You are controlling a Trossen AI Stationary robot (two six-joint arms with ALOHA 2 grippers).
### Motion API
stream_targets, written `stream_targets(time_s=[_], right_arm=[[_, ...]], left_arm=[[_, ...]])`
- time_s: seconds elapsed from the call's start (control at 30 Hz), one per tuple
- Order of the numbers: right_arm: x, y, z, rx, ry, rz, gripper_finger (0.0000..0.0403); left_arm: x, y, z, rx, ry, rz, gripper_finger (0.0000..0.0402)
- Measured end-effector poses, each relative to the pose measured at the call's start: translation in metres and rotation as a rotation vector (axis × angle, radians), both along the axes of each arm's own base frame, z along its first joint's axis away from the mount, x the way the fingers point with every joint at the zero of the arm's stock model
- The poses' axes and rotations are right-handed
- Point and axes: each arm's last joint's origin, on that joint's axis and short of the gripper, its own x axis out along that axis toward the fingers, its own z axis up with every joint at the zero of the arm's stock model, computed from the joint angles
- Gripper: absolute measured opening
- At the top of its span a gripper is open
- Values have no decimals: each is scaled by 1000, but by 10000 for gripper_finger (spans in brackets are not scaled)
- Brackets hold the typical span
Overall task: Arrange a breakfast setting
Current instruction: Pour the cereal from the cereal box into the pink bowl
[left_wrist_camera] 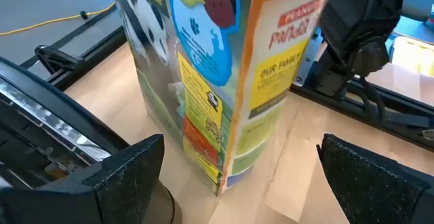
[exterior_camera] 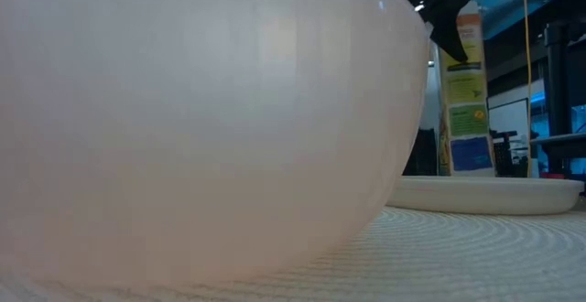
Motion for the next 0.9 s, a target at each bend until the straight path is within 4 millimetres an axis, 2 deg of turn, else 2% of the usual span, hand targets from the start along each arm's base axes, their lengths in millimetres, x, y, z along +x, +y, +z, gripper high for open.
stream_targets(time_s=[0.27,0.43,0.57,0.67,0.9], right_arm=[[5,-4,-7,48,-21,-13,37],[-7,-2,-30,125,25,-49,37],[-17,11,-50,187,74,-74,37],[-25,23,-58,203,85,-77,36],[-43,52,-43,195,-26,-106,37]], left_arm=[[-3,0,-4,0,53,7,381],[-4,-2,-6,0,71,3,381],[-4,-4,-5,1,71,0,381],[-4,-5,-5,2,70,2,381],[-4,-5,-4,8,65,9,381]])
